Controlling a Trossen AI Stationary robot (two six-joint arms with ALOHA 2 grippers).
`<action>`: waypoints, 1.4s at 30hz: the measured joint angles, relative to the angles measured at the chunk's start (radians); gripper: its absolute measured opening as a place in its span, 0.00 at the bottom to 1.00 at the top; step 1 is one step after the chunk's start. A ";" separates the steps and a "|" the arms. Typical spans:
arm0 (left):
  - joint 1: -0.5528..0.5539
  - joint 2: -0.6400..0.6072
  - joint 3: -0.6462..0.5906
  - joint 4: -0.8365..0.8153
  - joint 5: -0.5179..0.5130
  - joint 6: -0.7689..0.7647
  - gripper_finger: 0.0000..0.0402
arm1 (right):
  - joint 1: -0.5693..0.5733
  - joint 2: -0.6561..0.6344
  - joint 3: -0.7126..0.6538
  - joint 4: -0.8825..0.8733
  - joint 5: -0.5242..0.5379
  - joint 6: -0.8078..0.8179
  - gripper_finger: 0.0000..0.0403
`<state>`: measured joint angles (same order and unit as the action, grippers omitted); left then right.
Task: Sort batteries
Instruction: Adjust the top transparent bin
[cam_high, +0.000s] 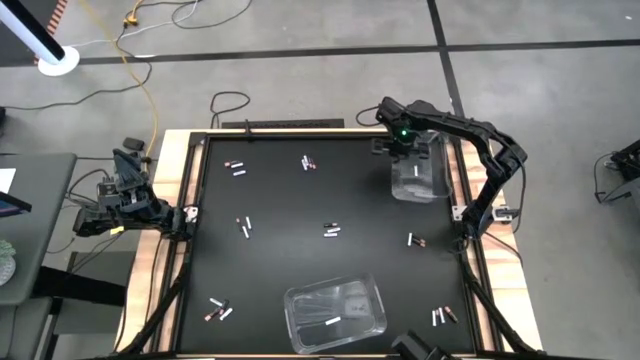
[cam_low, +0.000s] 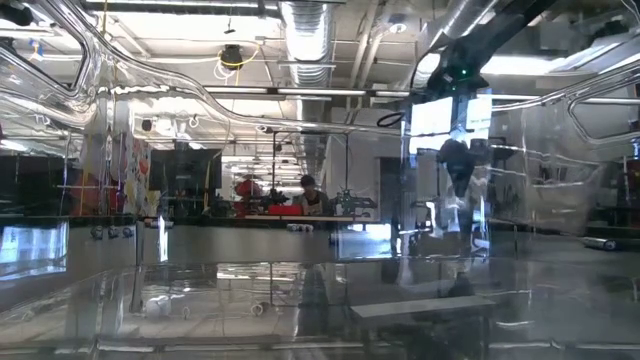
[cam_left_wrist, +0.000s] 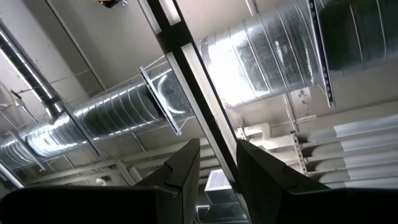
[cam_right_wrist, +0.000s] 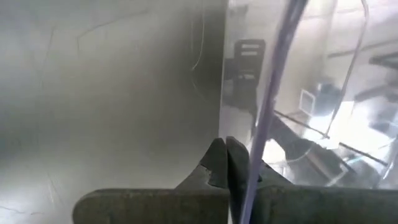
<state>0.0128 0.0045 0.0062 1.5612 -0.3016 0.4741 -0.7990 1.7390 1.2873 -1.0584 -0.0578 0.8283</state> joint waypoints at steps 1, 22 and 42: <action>0.000 0.000 0.000 0.000 0.000 0.000 0.25 | 0.000 0.000 0.000 0.005 0.001 -0.006 0.01; 0.000 0.000 0.000 0.000 0.000 0.000 0.25 | 0.032 0.000 0.000 0.046 0.003 -0.047 0.05; 0.000 0.000 0.000 0.000 0.000 0.000 0.25 | 0.034 0.000 0.000 0.146 0.005 -0.012 0.21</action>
<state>0.0128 0.0048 0.0063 1.5612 -0.3016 0.4744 -0.7654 1.7390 1.2873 -0.9119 -0.0532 0.8164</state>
